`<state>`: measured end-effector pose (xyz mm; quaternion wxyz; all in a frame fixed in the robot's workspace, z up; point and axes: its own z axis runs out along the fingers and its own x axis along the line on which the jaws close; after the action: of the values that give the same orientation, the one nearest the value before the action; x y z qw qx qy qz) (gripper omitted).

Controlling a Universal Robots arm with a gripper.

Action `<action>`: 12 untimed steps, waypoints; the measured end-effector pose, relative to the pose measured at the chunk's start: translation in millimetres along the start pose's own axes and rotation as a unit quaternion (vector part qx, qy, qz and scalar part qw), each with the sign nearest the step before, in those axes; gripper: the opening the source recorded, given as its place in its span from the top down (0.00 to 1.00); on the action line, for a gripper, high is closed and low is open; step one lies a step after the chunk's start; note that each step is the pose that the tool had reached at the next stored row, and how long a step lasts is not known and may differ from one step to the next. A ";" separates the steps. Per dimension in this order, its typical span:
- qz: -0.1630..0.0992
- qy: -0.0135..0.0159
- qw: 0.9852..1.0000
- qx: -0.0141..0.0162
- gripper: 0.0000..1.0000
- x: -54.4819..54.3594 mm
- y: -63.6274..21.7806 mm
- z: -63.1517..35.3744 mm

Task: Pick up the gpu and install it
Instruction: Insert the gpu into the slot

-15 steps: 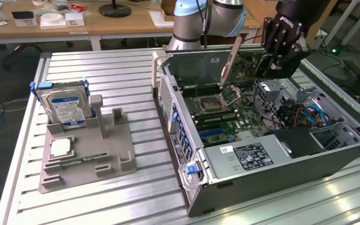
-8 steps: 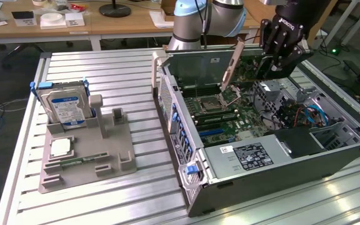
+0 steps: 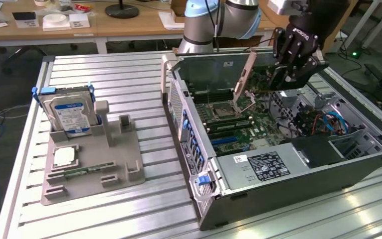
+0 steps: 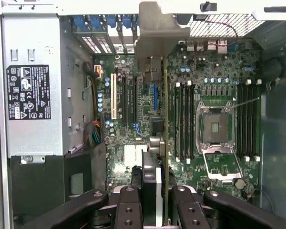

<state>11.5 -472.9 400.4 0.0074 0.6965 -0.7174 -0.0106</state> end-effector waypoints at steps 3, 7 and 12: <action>0.000 0.001 1.000 -0.002 0.72 0.5 0.3 4.9; 0.000 0.001 1.000 -0.010 0.72 0.5 0.6 10.0; 0.000 0.001 1.000 -0.008 0.72 -0.4 0.5 17.8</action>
<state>10.6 -472.4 382.6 0.0137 0.6964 -0.7173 -0.0153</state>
